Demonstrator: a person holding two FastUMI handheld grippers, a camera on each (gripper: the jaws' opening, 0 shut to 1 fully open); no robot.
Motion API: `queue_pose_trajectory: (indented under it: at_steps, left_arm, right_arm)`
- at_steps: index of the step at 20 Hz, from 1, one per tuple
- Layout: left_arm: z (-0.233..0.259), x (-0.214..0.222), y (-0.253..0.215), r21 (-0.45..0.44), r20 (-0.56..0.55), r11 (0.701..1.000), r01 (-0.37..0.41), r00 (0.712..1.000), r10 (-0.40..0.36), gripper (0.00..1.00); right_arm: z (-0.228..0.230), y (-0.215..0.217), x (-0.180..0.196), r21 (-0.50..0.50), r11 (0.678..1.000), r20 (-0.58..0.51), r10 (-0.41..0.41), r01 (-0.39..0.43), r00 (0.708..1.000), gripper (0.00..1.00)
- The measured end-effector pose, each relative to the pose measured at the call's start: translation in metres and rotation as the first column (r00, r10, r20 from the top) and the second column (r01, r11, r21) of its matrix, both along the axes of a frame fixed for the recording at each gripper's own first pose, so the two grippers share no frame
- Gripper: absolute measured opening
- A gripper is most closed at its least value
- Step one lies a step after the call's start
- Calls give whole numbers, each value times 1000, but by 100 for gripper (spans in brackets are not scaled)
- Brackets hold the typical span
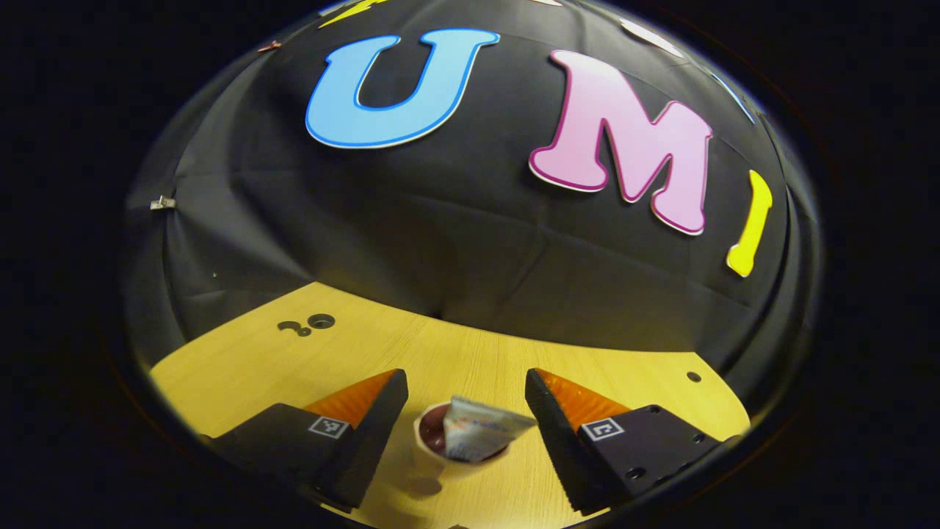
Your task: Put the toothbrush and toothpaste on the desktop into the cup, then pick up the cup and place it on the coaster on the desktop.
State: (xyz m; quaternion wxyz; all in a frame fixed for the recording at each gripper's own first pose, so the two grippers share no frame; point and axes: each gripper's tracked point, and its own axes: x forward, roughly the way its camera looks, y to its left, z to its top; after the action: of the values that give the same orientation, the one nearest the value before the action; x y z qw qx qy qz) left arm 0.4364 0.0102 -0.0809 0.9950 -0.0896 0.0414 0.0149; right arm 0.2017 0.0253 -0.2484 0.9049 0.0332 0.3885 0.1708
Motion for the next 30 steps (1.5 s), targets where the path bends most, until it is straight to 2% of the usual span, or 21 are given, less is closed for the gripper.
queue_pose_trajectory:
  at_steps: [3, 7, 12, 15, 18, 21, 23, 27, 30]
  left_arm:
    - [1, -52, 0, 48, -17, 999, 7, 1000, -6, 98]
    - [-16, -122, -2, 10, -77, 1000, 5, 997, -5, 98]
    - [-24, -193, -11, -47, -106, 999, -8, 994, 3, 97]
    - [-42, -218, -7, -37, -129, 999, -16, 992, 11, 98]
    - [-62, -232, -4, -77, -171, 997, -15, 985, 2, 98]
    - [-71, -242, 8, -75, -180, 996, -56, 983, 41, 98]
    - [-74, -246, 11, -90, -181, 993, -72, 982, 55, 98]
    - [-80, -254, 15, -100, -192, 992, -79, 980, 58, 98]
    - [-93, -254, 17, -90, -207, 993, -73, 977, 53, 98]
  right_arm:
    - [20, 18, 20, 26, 999, 51, 28, -30, 998, 7]
    - [54, 54, 57, 52, 994, 155, 88, -97, 984, 7]
    - [92, 111, 94, 47, 983, 277, 156, -176, 948, 7]
    - [110, 144, 114, 27, 974, 349, 200, -223, 916, 7]
    - [128, 174, 130, 50, 963, 401, 223, -264, 889, 7]
    - [142, 206, 148, 49, 940, 476, 274, -336, 836, 7]
    - [148, 223, 159, 52, 934, 511, 280, -355, 813, 7]
    - [150, 257, 174, 145, 910, 544, 255, -389, 800, 7]
    - [139, 269, 196, 216, 904, 541, 204, -369, 816, 7]
